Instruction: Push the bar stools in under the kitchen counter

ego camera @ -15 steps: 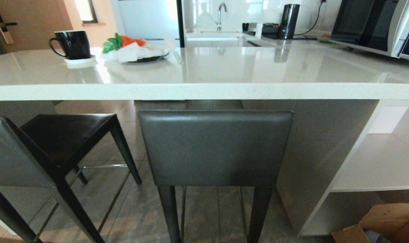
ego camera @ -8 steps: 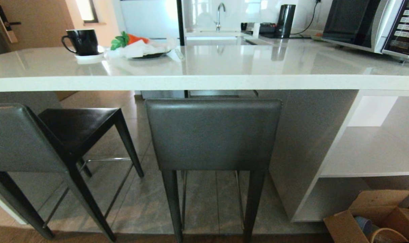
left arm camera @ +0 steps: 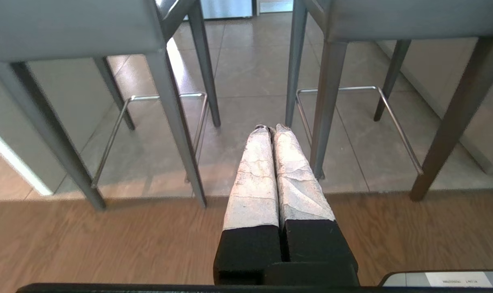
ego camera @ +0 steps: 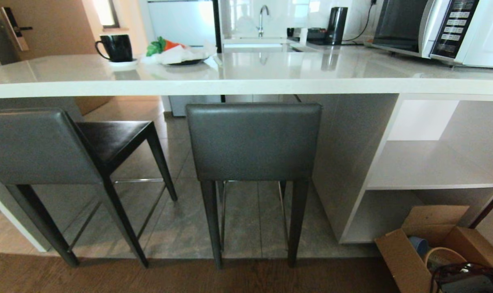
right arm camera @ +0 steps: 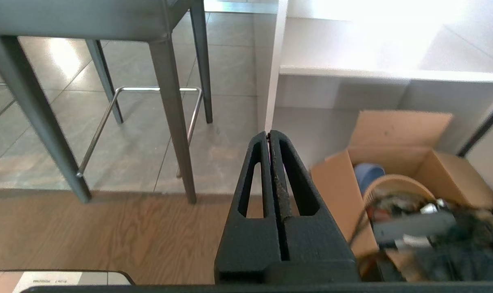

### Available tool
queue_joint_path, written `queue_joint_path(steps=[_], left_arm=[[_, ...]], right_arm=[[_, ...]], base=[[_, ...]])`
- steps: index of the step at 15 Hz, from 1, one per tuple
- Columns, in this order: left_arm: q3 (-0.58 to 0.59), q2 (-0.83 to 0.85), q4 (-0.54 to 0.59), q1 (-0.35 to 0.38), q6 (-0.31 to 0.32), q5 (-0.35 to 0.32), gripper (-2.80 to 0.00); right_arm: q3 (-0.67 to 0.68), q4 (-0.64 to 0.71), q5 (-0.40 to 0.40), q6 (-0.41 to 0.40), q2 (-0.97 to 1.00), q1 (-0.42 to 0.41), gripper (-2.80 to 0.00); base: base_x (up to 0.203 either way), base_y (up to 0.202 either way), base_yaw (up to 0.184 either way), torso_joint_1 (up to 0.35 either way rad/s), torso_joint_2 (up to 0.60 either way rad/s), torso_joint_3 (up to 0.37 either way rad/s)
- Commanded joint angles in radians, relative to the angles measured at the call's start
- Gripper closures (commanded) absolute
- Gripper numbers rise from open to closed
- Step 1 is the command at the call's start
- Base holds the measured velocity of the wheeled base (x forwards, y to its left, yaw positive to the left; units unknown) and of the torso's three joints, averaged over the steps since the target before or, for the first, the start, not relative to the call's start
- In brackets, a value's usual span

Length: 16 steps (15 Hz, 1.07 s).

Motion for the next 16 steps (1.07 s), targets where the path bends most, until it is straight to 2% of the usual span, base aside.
queue_joint_path(steps=[1,4,10,16], left_arm=[[0.003,0.002,0.0,0.0,-0.003,0.001,0.0],[0.003,0.002,0.0,0.0,-0.019,0.012,0.0],[0.003,0.001,0.0,0.0,-0.03,0.024,0.0],[0.003,0.001,-0.002,0.0,-0.03,0.026,0.0]], right_arm=[[0.0,0.0,-0.005,0.002,0.0,0.0,0.0],[0.0,-0.003,-0.019,0.045,0.0,0.0,0.0],[0.0,-0.003,-0.019,0.045,0.0,0.0,0.0],[0.0,-0.003,-0.019,0.045,0.0,0.0,0.0]], base=[[-0.12,0.0,-0.004,-0.002,0.01,0.002],[0.0,0.0,0.0,0.0,0.0,0.0],[0.011,0.006,0.0,0.0,0.0,0.0],[0.19,0.173,-0.001,0.004,0.0,0.001]])
